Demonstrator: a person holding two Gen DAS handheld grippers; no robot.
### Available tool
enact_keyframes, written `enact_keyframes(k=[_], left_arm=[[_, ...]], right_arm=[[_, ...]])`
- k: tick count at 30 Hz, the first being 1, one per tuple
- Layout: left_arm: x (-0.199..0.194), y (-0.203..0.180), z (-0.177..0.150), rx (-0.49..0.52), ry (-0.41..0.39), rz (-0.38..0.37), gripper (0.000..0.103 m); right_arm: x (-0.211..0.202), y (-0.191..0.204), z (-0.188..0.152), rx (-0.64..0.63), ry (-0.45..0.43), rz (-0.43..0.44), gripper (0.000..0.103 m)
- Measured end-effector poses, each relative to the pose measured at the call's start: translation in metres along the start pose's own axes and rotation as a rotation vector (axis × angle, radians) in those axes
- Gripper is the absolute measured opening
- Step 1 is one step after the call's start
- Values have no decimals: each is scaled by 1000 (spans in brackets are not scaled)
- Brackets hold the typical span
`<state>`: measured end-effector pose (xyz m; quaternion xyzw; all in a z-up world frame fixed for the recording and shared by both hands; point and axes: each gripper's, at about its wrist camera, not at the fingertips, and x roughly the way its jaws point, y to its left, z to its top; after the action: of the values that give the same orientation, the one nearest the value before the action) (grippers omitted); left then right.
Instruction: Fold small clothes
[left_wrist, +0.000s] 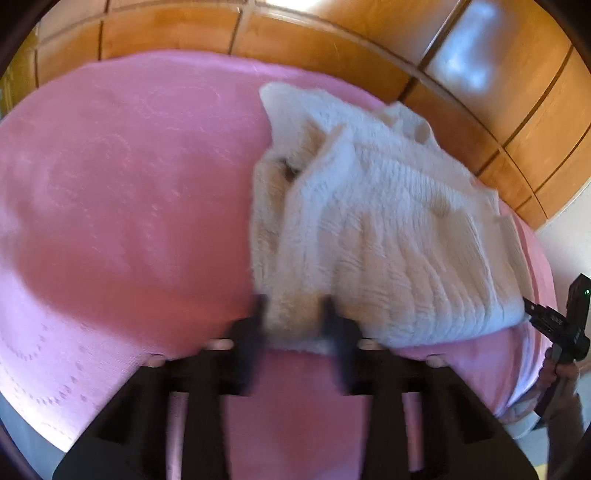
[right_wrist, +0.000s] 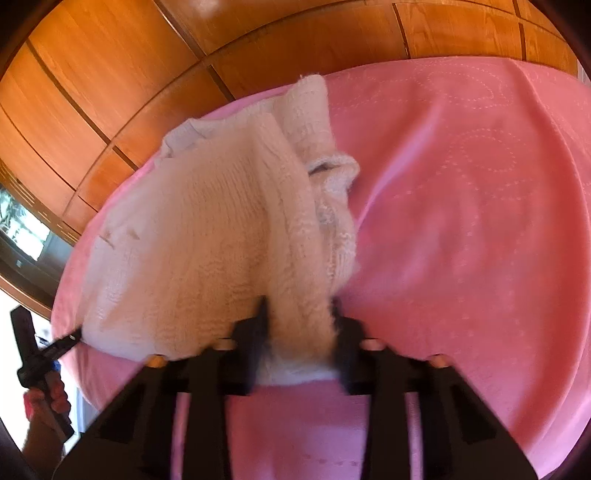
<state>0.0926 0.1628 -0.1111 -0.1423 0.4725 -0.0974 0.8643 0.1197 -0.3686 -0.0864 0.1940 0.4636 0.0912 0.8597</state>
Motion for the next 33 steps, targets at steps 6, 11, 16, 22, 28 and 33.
enact_keyframes(k=[6, 11, 16, 22, 28, 33], left_arm=[[-22, 1, -10, -1, -13, -39, 12], [-52, 9, -34, -28, -11, -78, 12], [-76, 14, -73, -42, 34, -76, 12], [-89, 1, -71, -5, -49, 71, 16], [-89, -40, -41, 114, -131, -49, 16], [-31, -78, -25, 220, -42, -62, 16]], right_arm=[[-41, 7, -12, 6, -57, 77, 10], [-72, 6, -38, 2, -59, 104, 9], [-82, -8, -72, 25, 12, 91, 9], [-80, -7, -70, -7, -13, -62, 39], [-76, 50, -40, -176, -96, -21, 43], [-16, 113, -36, -312, -19, 29, 41]])
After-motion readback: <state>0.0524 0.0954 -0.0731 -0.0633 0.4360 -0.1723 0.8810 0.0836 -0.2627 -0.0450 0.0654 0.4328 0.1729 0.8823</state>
